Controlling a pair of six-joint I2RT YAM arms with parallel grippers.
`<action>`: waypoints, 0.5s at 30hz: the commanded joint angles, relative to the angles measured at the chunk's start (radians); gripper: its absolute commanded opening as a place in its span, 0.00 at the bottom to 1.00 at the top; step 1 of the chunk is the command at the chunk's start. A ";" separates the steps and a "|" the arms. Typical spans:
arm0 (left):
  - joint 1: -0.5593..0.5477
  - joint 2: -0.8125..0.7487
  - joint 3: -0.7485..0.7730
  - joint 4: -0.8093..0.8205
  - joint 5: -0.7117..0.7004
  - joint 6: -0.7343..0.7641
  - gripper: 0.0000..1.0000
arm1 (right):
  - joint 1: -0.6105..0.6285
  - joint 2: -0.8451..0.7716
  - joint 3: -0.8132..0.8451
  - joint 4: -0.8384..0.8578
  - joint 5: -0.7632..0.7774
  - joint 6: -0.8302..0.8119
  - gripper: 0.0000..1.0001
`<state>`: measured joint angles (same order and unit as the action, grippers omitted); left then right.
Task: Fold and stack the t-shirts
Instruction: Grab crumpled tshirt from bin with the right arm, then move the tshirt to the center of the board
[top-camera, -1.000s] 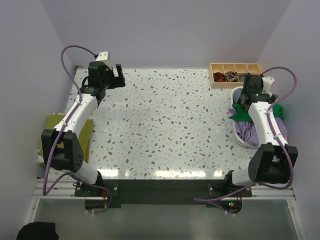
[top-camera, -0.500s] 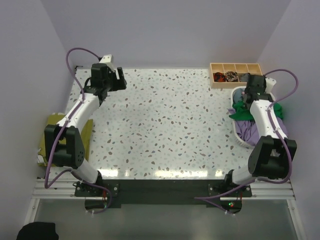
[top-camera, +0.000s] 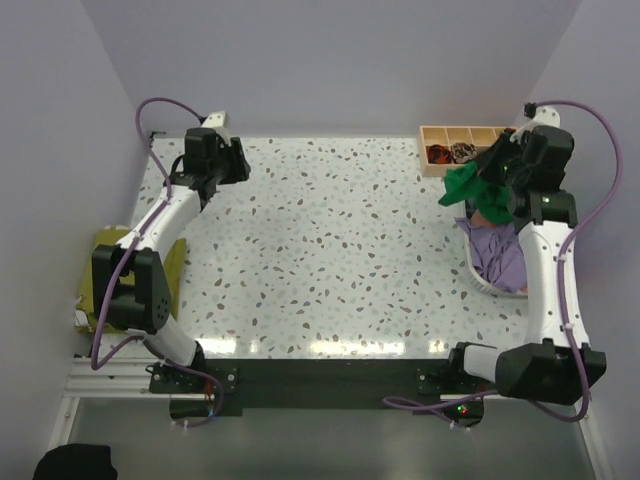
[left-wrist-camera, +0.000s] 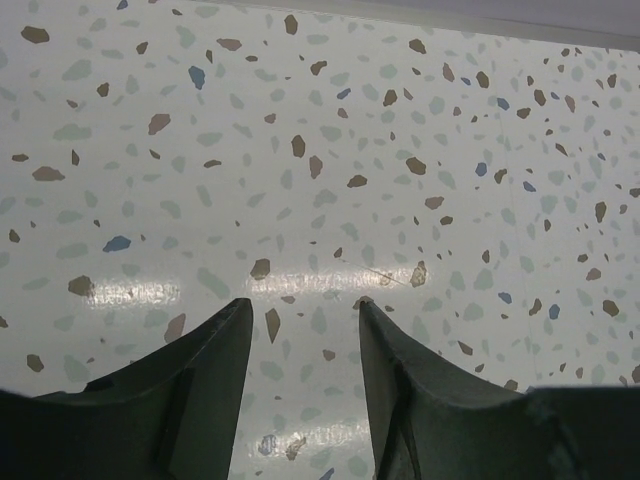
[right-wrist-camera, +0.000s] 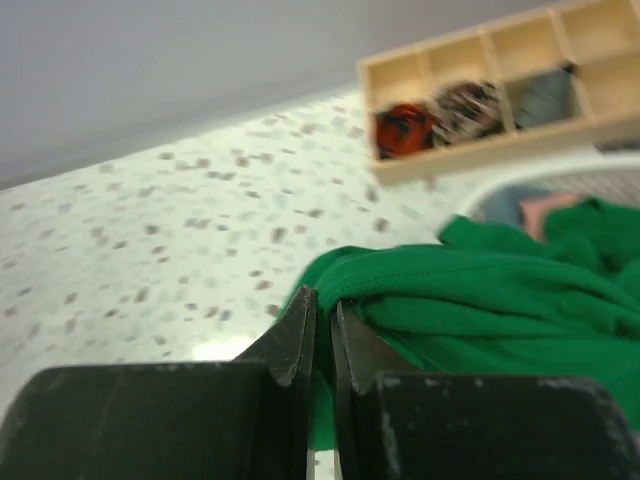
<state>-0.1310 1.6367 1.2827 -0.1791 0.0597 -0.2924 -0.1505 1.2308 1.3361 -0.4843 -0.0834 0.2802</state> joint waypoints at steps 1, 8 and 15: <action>0.004 -0.006 0.010 0.053 0.037 -0.025 0.50 | 0.100 0.004 0.170 0.041 -0.427 -0.036 0.00; 0.004 -0.034 0.000 0.055 0.012 -0.036 0.35 | 0.486 0.133 0.376 0.084 -0.713 -0.027 0.00; 0.004 -0.084 -0.014 0.026 -0.095 -0.059 0.39 | 0.611 0.323 0.341 0.056 -0.636 -0.027 0.09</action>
<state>-0.1310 1.6230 1.2770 -0.1745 0.0460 -0.3244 0.4458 1.4639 1.7302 -0.4355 -0.7185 0.2459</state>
